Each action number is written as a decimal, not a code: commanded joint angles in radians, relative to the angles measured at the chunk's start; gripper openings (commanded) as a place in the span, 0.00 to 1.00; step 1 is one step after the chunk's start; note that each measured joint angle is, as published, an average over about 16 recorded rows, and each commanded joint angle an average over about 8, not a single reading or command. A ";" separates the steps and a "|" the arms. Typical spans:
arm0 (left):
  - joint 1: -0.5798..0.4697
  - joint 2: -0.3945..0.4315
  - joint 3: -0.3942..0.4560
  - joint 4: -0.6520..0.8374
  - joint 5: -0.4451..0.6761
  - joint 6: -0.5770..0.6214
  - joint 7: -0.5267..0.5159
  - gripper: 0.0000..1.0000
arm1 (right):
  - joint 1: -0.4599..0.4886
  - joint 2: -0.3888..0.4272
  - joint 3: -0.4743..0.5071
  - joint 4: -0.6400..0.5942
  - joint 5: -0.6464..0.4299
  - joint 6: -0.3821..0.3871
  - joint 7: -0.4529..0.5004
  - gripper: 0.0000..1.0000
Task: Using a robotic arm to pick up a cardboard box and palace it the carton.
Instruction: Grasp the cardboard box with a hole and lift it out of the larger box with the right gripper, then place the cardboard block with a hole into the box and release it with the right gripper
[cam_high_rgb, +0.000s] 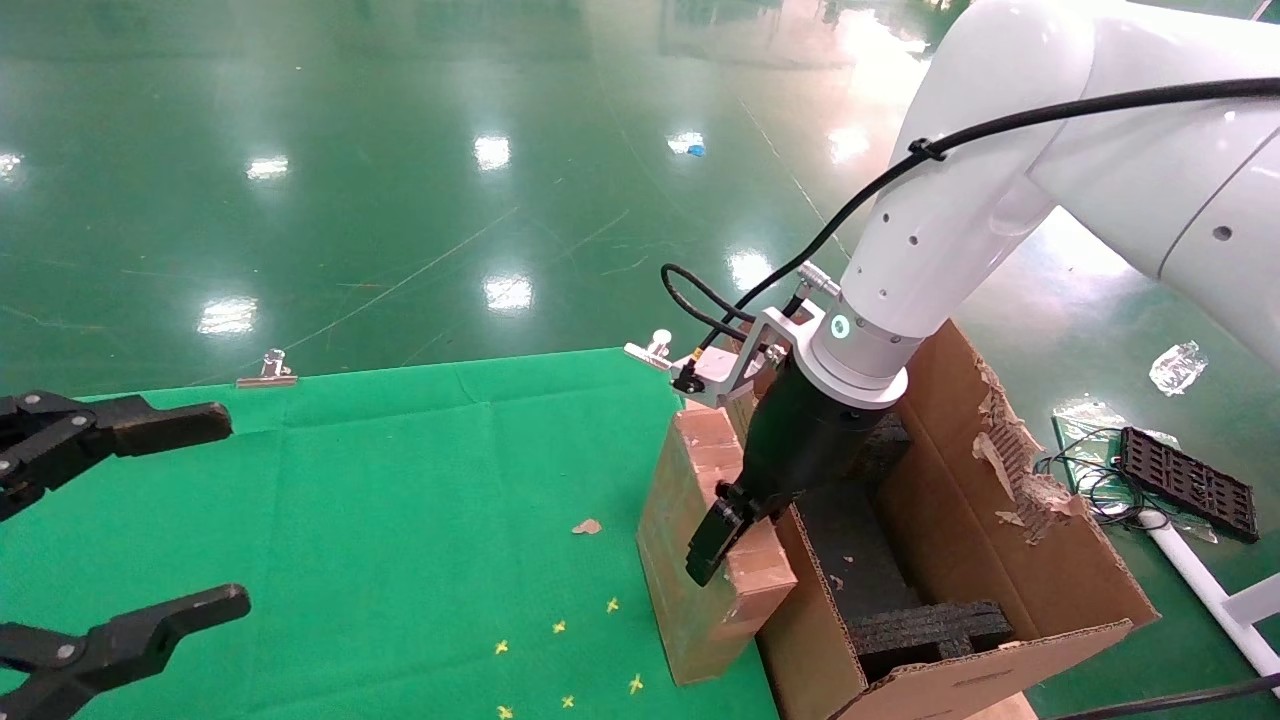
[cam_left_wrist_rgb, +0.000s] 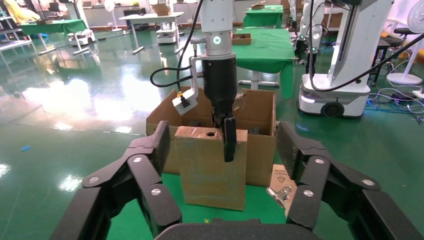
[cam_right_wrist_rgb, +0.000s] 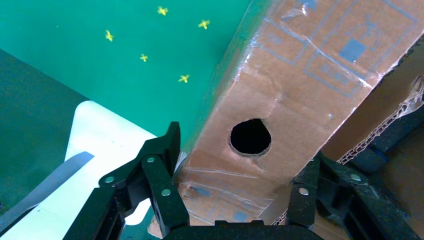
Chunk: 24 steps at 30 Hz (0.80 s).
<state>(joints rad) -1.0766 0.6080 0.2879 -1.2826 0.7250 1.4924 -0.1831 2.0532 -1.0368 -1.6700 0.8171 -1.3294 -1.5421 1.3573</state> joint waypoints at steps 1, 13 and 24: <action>0.000 0.000 0.000 0.000 0.000 0.000 0.000 0.00 | -0.003 -0.001 -0.003 -0.005 -0.001 0.001 -0.001 0.00; 0.000 0.000 0.001 0.000 -0.001 0.000 0.000 0.00 | 0.009 0.013 0.003 -0.010 0.010 0.014 -0.043 0.00; 0.000 -0.001 0.002 0.000 -0.001 -0.001 0.001 0.00 | 0.167 0.172 0.135 -0.016 0.110 0.056 -0.260 0.00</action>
<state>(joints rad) -1.0770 0.6073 0.2896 -1.2826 0.7238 1.4917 -0.1822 2.2213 -0.8673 -1.5451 0.7935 -1.2360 -1.4901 1.1124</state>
